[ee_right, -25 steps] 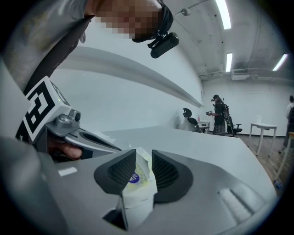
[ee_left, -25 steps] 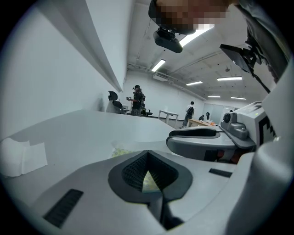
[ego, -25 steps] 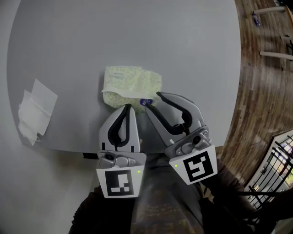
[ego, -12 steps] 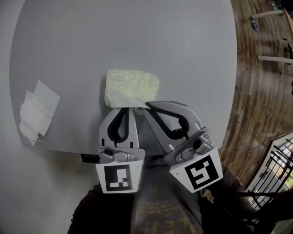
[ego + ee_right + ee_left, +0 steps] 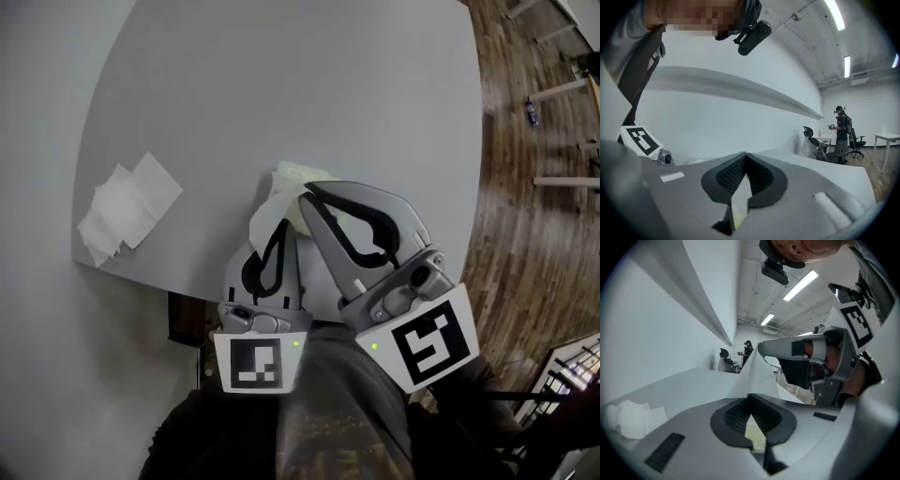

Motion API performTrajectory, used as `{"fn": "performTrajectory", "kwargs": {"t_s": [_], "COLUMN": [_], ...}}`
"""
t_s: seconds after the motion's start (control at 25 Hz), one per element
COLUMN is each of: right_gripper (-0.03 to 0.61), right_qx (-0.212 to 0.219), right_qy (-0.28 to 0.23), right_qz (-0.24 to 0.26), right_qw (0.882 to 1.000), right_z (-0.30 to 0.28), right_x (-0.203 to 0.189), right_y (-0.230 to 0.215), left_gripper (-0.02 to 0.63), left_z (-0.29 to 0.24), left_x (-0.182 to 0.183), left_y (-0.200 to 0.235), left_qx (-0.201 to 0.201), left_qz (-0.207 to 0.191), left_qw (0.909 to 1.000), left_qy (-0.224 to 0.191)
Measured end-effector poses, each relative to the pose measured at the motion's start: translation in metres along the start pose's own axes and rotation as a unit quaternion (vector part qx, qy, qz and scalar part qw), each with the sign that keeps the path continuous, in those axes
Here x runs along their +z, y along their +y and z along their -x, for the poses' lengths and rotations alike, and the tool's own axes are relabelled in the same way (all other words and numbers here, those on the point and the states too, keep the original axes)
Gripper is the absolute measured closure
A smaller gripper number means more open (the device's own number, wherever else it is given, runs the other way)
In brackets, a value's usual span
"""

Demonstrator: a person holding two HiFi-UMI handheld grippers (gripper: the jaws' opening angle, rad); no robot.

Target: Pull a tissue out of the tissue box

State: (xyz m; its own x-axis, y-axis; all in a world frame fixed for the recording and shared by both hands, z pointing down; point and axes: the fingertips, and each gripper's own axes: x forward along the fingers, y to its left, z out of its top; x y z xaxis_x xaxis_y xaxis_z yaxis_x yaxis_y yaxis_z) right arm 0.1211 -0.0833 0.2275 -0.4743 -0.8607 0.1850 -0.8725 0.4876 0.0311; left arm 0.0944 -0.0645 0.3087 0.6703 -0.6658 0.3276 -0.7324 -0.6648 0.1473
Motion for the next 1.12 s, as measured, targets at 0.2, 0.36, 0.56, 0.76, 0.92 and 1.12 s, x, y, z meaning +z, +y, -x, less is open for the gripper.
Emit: {"fn": "performTrajectory", "kwargs": {"t_s": [0.2,0.36,0.56,0.76,0.92,1.12], "right_gripper": [0.575,0.575,0.575,0.575,0.575,0.575], "right_qx": [0.030,0.064,0.089,0.104,0.118,0.148], "right_qy": [0.007,0.032,0.030,-0.029,-0.036,0.024], "right_qz": [0.003,-0.002,-0.008,0.023,0.036,0.027], "right_qw": [1.000,0.997,0.996,0.994,0.992,0.988], "right_z": [-0.059,-0.128,-0.227,-0.283,-0.288,-0.280], "right_x": [0.014,0.010,0.020,0.063,0.047,-0.022], "right_y": [0.034,0.067,0.107,0.138,0.162,0.196], "left_gripper": [0.614,0.614,0.615,0.615,0.615,0.615], "left_z": [0.026,0.043,0.069,0.097,0.117,0.136], "left_x": [0.014,0.021,0.023,0.017,0.008,-0.010], "left_y": [0.048,0.111,0.204,0.267,0.287,0.290], "left_qx": [0.025,0.056,0.105,0.166,0.192,0.211], "left_qz": [0.003,0.012,0.017,0.044,0.057,0.062], "left_qw": [0.9996,0.9982,0.9943,0.9851,0.9798,0.9756], "left_qy": [-0.012,-0.018,-0.012,-0.011,-0.010,-0.002]}}
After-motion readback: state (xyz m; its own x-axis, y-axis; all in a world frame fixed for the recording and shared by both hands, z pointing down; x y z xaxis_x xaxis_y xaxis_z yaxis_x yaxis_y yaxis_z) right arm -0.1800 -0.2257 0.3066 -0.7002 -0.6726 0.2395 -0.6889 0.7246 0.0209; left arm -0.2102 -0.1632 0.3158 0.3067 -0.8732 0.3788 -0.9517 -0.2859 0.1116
